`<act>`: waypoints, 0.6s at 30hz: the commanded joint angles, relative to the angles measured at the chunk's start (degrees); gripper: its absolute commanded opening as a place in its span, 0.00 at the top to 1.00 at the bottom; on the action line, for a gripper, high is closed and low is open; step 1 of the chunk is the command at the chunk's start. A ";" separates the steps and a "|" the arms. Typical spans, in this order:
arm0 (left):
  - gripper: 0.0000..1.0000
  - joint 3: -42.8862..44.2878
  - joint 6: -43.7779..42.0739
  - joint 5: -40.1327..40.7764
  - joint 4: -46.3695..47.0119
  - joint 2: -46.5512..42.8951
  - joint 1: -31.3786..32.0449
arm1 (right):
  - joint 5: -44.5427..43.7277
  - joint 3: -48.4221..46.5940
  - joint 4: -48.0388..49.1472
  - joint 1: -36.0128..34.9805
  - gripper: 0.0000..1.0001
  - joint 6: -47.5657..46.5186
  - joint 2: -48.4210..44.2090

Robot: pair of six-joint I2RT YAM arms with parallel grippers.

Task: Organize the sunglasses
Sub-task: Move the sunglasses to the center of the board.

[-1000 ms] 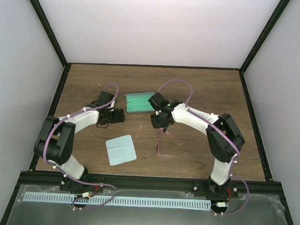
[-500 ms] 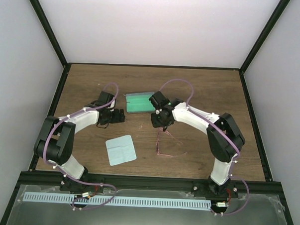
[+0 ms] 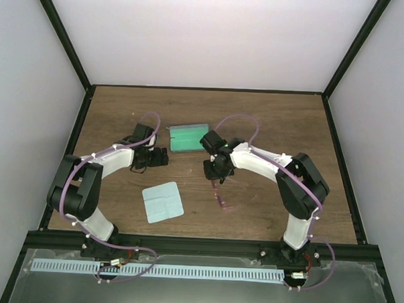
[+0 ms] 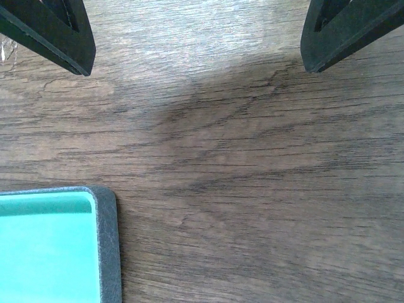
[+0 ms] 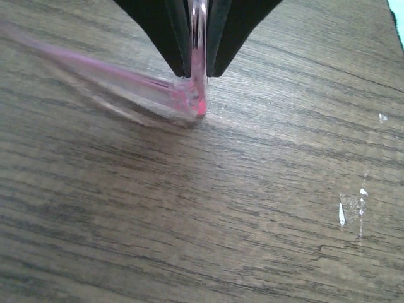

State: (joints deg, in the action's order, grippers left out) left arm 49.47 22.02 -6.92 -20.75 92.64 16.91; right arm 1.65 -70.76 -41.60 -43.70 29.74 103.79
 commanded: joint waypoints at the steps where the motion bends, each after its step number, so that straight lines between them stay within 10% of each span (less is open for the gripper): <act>1: 0.09 0.36 -0.80 -0.20 -0.05 0.61 -0.12 | -1.46 -3.69 -1.19 -0.09 0.93 -0.03 1.07; 18: 0.09 0.30 -0.86 -1.12 0.02 -0.19 -0.12 | -5.88 -11.93 1.96 15.89 0.95 -8.71 9.27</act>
State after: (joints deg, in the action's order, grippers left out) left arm 49.47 22.02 -7.27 -20.71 92.77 16.91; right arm -1.56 -77.34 -41.60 -31.57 24.40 108.14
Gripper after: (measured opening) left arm 0.913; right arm 0.045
